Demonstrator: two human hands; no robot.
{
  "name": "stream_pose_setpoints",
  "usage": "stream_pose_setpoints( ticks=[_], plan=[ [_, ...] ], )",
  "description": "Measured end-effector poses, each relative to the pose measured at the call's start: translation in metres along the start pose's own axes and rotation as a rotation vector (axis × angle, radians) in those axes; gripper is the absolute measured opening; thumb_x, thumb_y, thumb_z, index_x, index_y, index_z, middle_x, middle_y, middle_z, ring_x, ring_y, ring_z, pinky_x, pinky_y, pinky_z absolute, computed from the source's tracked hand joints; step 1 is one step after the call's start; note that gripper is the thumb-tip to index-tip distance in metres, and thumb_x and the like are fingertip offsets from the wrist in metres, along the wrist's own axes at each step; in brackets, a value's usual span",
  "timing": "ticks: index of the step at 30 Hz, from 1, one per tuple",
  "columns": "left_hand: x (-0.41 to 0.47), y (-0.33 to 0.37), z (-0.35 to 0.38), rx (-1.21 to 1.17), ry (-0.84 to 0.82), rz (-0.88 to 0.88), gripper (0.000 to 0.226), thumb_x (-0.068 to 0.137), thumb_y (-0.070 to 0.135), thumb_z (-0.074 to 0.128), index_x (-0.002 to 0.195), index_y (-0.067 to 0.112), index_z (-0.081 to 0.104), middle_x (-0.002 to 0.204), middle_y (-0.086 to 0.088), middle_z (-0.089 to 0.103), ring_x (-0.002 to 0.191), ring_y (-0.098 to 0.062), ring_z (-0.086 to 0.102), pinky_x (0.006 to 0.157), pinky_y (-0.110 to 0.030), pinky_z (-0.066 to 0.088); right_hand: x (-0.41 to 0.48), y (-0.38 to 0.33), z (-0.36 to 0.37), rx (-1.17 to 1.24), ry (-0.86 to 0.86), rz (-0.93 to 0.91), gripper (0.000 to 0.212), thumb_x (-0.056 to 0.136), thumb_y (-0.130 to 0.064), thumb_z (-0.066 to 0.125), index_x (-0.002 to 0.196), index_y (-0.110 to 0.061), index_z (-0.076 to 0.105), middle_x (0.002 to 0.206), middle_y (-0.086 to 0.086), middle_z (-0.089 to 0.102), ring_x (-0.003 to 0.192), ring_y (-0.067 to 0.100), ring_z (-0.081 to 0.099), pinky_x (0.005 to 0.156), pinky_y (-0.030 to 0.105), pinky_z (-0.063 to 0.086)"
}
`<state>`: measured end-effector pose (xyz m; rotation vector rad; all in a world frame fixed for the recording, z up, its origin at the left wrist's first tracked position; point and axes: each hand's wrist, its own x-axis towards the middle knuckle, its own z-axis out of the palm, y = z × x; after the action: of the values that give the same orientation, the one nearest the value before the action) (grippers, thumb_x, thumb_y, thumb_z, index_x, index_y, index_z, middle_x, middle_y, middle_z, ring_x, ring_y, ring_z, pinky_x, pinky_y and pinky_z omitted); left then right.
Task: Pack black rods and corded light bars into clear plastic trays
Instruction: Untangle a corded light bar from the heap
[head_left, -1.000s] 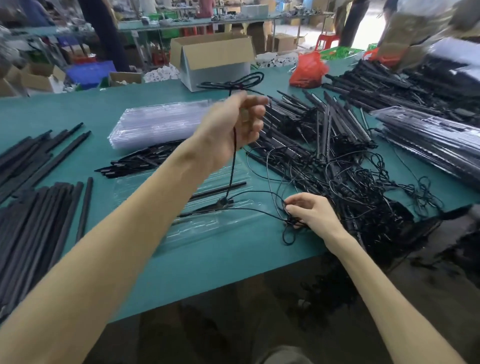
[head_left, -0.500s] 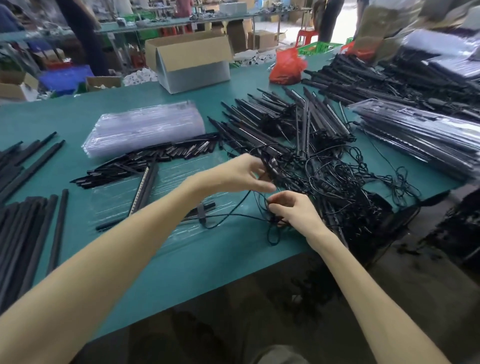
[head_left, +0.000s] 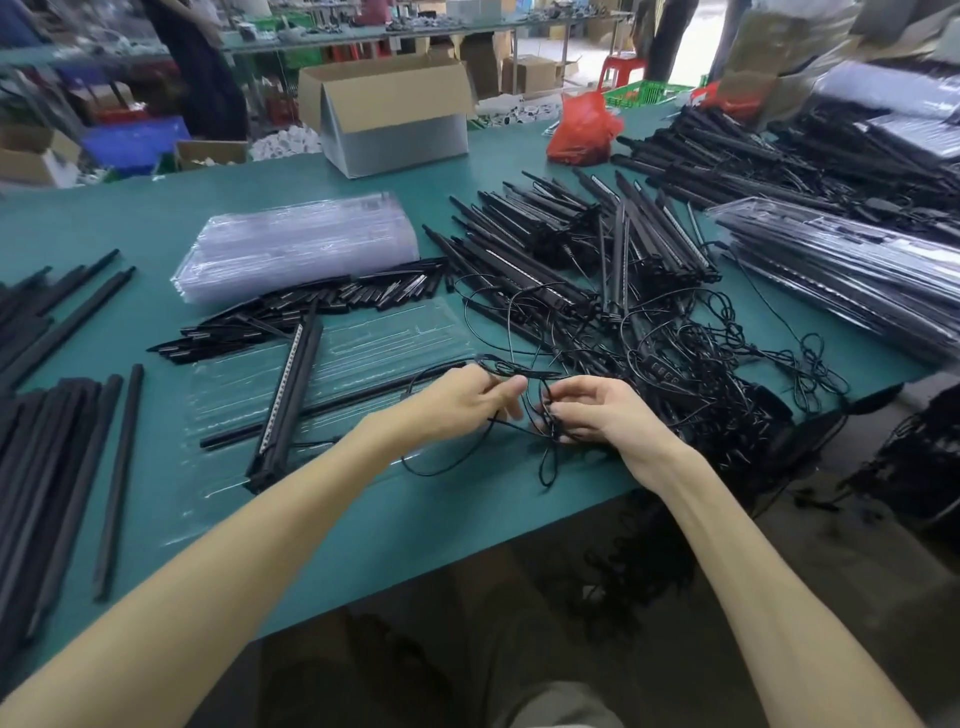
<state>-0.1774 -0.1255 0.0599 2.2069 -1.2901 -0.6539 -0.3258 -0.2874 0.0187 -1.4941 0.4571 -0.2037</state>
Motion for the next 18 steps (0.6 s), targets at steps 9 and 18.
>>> stream_pose_setpoints(
  ticks=[9, 18],
  plan=[
    [0.007, 0.022, -0.011, -0.007, 0.176, 0.093, 0.028, 0.096, 0.039, 0.065, 0.073, 0.025, 0.072, 0.052, 0.031, 0.056, 0.055, 0.014, 0.051, 0.054, -0.006, 0.035, 0.000, 0.003, 0.002, -0.138, 0.055, -0.074, 0.017, 0.086, -0.014, 0.078, 0.101, -0.021, 0.076, 0.097, -0.002, 0.077, 0.087, 0.005, 0.068, 0.072, 0.021, 0.050],
    [0.010, 0.059, -0.009, -0.357, 0.151, 0.228, 0.024, 0.098, 0.014, 0.064, 0.117, -0.001, 0.067, 0.093, -0.015, 0.074, 0.084, -0.028, 0.075, 0.077, -0.042, 0.062, 0.001, 0.004, 0.001, -0.091, 0.083, -0.072, 0.018, 0.084, -0.007, 0.079, 0.101, -0.008, 0.074, 0.091, 0.001, 0.074, 0.078, 0.004, 0.069, 0.069, 0.012, 0.051]
  ],
)
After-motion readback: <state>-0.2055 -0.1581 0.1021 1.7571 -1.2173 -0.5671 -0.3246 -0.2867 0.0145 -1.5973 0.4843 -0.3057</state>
